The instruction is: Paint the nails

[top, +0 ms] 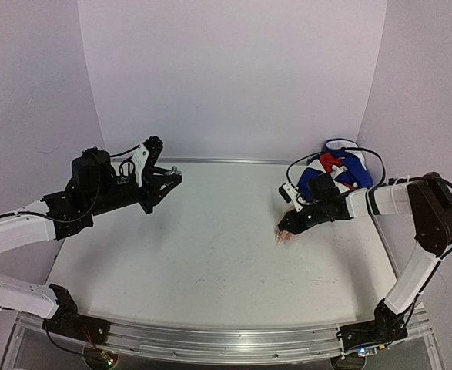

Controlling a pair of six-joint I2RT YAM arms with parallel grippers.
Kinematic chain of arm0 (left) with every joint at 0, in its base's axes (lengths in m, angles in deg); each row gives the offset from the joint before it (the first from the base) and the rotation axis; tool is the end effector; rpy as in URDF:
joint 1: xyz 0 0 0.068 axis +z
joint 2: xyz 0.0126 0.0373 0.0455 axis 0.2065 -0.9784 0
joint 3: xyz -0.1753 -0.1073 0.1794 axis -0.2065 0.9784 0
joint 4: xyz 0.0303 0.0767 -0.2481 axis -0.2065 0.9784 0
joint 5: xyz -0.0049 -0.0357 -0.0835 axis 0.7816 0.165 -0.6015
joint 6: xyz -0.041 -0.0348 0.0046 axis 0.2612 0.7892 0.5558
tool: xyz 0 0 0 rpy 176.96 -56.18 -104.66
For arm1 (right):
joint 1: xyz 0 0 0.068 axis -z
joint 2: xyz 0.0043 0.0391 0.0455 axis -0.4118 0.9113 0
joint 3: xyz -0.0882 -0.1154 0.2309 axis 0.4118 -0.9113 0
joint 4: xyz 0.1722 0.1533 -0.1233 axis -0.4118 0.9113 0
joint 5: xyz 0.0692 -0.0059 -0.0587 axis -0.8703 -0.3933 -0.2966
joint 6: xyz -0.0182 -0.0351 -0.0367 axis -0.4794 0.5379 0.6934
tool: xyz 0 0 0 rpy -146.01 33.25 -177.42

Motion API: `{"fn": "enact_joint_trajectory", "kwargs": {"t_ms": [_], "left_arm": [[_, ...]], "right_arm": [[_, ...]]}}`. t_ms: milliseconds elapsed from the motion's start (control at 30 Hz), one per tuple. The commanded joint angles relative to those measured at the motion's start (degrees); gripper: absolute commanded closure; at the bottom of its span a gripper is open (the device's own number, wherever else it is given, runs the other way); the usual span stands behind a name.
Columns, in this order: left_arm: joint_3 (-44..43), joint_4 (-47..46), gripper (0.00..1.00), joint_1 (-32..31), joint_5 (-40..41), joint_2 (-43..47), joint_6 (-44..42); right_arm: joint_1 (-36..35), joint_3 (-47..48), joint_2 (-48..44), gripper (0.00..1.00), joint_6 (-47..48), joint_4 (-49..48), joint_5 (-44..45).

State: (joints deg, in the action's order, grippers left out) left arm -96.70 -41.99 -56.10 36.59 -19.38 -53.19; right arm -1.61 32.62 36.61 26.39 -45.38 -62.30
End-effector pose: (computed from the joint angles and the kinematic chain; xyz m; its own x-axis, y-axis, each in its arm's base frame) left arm 0.1803 -0.1833 0.3223 0.0100 0.1701 -0.9854 0.8084 0.5786 0.1081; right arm 0.3169 0.1668 0.1807 -0.4547 -0.2421 -0.8571 -0.6711 0.7258 0.1511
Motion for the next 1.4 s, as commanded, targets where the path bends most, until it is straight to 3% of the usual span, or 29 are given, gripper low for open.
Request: {"fn": "enact_joint_trajectory", "kwargs": {"t_ms": [0,1367], "left_arm": [[-2.01,-1.55,1.00,0.42,-0.35,1.09,0.04],[-2.02,-1.55,1.00,0.50,-0.70,1.12,0.15]], "right_arm": [[0.01,0.64,0.98,1.00,0.00,1.24,-1.01],[-0.58,1.33,2.56,1.00,0.17,1.25,-3.42]]}}
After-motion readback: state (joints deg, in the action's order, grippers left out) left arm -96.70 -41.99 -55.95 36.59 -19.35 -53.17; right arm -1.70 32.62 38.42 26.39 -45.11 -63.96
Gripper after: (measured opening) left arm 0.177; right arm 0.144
